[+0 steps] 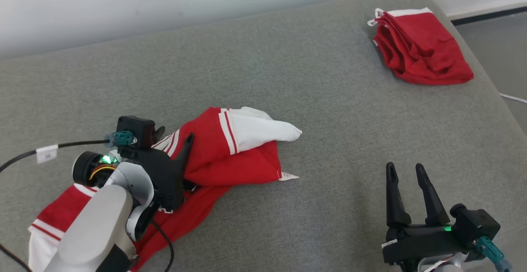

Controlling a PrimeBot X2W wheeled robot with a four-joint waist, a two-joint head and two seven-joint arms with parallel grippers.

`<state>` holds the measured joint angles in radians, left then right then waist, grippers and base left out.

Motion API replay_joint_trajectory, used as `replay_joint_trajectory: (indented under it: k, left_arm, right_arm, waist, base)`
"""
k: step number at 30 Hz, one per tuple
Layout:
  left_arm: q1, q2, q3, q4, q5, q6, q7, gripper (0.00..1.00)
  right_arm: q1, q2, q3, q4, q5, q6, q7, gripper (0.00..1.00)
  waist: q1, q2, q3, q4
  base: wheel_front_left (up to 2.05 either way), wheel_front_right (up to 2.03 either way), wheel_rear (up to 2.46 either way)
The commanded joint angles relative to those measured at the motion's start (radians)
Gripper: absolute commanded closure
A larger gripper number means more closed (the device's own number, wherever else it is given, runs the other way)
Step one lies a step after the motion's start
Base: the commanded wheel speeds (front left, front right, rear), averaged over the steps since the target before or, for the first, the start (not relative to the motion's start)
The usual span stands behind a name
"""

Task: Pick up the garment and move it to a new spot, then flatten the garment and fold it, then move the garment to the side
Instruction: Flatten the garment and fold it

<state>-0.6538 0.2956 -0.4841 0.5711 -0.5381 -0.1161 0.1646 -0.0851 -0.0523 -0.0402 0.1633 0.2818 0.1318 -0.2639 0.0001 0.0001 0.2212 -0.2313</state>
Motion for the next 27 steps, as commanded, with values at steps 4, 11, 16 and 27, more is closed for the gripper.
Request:
replay_joint_trajectory:
  k: [4,11,16,27]
  left_arm:
    - [-0.041,0.005,-0.016,0.070,-0.008,-0.006,0.048,0.00]
    - [-0.063,-0.004,-0.036,0.125,-0.025,-0.012,0.063,1.00]
    - [-0.088,-0.014,-0.046,0.126,-0.027,-0.015,0.007,1.00]
    - [-0.171,0.047,0.023,0.049,-0.080,-0.014,-0.124,1.00]
  right_arm:
    - [-0.008,0.004,0.000,0.001,0.008,-0.003,0.000,0.00]
    - [-0.008,0.004,-0.003,-0.002,0.011,-0.003,0.000,0.00]
    - [0.000,0.004,-0.012,-0.006,0.003,-0.003,0.000,0.00]
    - [-0.011,0.004,-0.001,0.001,-0.010,-0.003,0.000,0.00]
  waist:
    - [-0.0001,-0.0001,0.024,-0.025]
    - [-0.0001,-0.0001,0.026,-0.031]
    - [-0.0001,-0.0001,0.016,-0.021]
    - [-0.0001,-0.0001,0.000,0.039]
  base:
    - [0.00,0.00,0.00]
    - [0.00,0.00,0.00]
    - [0.00,0.00,0.00]
    - [0.00,0.00,0.00]
